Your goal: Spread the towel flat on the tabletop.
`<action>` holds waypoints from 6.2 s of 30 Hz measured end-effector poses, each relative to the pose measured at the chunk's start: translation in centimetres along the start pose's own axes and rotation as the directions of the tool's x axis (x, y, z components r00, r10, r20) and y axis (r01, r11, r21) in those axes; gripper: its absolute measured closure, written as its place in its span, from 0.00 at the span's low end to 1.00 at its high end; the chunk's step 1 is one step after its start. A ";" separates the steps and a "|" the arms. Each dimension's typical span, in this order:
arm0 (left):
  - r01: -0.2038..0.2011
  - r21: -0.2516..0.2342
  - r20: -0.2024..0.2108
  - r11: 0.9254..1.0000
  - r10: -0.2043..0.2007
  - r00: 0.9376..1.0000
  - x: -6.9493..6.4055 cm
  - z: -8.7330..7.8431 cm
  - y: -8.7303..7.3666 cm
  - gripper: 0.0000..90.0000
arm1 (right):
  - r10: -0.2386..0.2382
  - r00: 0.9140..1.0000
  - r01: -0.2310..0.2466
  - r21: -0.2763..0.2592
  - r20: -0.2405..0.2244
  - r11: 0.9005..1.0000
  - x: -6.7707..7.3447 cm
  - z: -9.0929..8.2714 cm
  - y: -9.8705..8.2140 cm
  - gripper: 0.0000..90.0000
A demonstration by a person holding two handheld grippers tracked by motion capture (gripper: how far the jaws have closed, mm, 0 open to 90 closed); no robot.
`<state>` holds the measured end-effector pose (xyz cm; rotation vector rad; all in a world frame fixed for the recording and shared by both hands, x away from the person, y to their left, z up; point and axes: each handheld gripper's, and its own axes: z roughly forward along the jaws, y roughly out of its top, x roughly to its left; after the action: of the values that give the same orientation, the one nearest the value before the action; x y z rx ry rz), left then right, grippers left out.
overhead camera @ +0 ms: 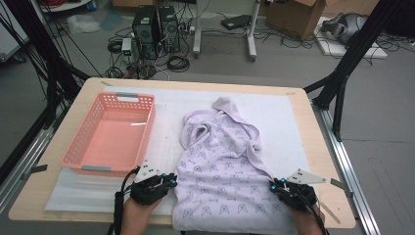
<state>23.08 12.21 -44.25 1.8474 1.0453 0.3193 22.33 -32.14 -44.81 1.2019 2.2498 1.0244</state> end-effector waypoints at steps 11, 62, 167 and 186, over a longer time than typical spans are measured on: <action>0.012 -0.006 0.038 1.000 -0.012 0.999 -0.1 1.4 0.6 0.56 | 0.001 1.000 -0.003 0.091 0.024 0.996 -1.4 -4.2 -1.7 0.66; -0.033 0.056 0.039 0.998 0.031 0.999 0.2 2.1 0.0 0.94 | -0.088 0.994 0.085 0.046 0.068 0.995 -1.0 5.5 6.0 0.96; 0.019 -0.027 0.007 0.999 -0.019 1.000 -1.0 -0.7 -1.5 0.65 | 0.051 0.997 -0.047 -0.052 0.062 0.997 0.2 -2.2 -1.2 0.67; 0.073 -0.017 0.003 0.997 -0.073 0.997 1.2 3.0 1.5 0.62 | 0.021 1.000 -0.020 0.039 -0.013 0.999 -1.5 -3.6 -1.9 0.79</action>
<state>26.41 11.01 -44.76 1.7889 1.1022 0.2816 19.85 -35.59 -43.92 1.2404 2.2823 1.0038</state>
